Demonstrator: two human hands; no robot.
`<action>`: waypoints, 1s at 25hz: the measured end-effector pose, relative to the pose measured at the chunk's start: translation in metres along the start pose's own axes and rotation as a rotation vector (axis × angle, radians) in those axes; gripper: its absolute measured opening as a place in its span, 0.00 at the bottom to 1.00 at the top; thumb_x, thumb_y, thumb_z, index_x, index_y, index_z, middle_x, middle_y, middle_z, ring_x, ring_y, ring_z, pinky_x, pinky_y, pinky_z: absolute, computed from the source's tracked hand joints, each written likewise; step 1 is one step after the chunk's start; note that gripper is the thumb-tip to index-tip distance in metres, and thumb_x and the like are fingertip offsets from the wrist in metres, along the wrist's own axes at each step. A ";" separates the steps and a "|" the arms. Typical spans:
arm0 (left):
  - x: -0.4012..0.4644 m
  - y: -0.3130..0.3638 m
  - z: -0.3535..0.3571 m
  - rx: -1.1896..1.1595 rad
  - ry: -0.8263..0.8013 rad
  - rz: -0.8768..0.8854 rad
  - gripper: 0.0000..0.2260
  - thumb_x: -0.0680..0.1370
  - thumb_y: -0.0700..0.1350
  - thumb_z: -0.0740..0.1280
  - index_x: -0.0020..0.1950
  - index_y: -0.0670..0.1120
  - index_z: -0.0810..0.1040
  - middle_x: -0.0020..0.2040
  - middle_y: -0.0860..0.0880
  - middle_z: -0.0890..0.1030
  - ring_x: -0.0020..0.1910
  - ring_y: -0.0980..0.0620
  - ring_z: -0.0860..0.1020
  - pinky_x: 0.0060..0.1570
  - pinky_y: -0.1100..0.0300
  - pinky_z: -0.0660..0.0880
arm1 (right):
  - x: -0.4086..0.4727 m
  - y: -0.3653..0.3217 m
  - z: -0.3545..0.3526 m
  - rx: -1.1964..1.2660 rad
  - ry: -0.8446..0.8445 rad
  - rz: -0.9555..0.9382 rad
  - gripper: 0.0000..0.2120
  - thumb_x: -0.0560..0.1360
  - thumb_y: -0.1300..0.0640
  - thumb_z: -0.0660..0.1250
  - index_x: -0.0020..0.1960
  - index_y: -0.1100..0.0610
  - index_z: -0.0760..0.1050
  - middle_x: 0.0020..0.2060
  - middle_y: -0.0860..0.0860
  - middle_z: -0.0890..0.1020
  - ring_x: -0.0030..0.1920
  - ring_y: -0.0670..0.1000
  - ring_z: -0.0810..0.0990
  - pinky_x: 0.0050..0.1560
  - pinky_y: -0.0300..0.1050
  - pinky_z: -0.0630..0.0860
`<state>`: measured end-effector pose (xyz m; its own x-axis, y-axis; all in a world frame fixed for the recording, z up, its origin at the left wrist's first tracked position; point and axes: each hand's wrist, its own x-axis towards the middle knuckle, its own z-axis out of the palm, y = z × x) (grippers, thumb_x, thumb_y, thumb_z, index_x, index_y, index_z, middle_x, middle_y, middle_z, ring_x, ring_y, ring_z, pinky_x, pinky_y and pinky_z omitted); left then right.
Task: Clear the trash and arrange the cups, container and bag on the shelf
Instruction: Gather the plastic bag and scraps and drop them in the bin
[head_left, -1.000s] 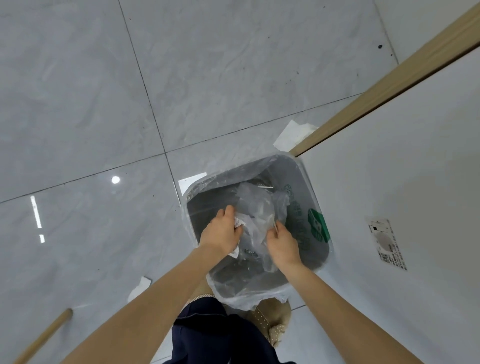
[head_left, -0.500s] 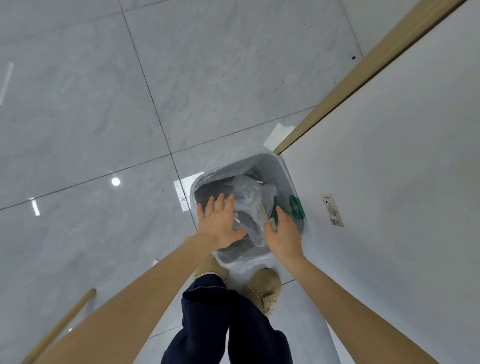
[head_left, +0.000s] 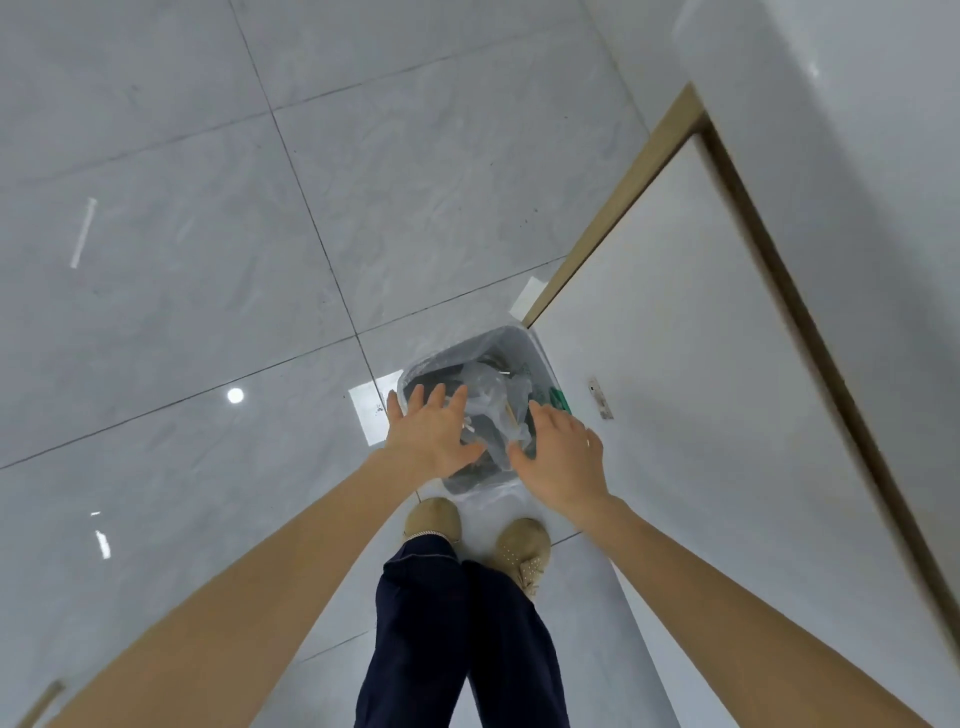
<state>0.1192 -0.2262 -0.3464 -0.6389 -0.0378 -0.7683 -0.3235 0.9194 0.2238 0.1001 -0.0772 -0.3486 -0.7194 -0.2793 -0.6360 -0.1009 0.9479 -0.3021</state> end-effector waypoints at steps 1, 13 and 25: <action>-0.011 0.003 -0.009 0.023 -0.007 0.009 0.31 0.76 0.56 0.57 0.73 0.49 0.47 0.76 0.44 0.51 0.74 0.42 0.47 0.70 0.39 0.40 | -0.008 -0.005 -0.008 -0.020 -0.019 0.010 0.28 0.76 0.47 0.57 0.72 0.55 0.53 0.72 0.54 0.62 0.73 0.56 0.57 0.72 0.59 0.53; -0.128 0.003 -0.107 0.131 0.075 0.037 0.30 0.76 0.57 0.55 0.73 0.50 0.46 0.76 0.43 0.49 0.74 0.39 0.46 0.71 0.40 0.42 | -0.105 -0.062 -0.107 -0.120 0.012 -0.067 0.31 0.75 0.43 0.57 0.73 0.52 0.50 0.75 0.54 0.55 0.74 0.57 0.50 0.73 0.59 0.48; -0.208 0.050 -0.210 0.240 0.223 0.179 0.31 0.76 0.58 0.55 0.73 0.50 0.45 0.76 0.43 0.49 0.74 0.40 0.47 0.72 0.41 0.46 | -0.180 -0.092 -0.212 -0.042 0.287 -0.104 0.31 0.76 0.45 0.57 0.73 0.52 0.48 0.75 0.55 0.55 0.74 0.56 0.51 0.73 0.53 0.50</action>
<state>0.0888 -0.2550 -0.0497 -0.8157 0.0720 -0.5740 -0.0367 0.9838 0.1755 0.0932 -0.0814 -0.0553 -0.8675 -0.3266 -0.3751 -0.2084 0.9234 -0.3222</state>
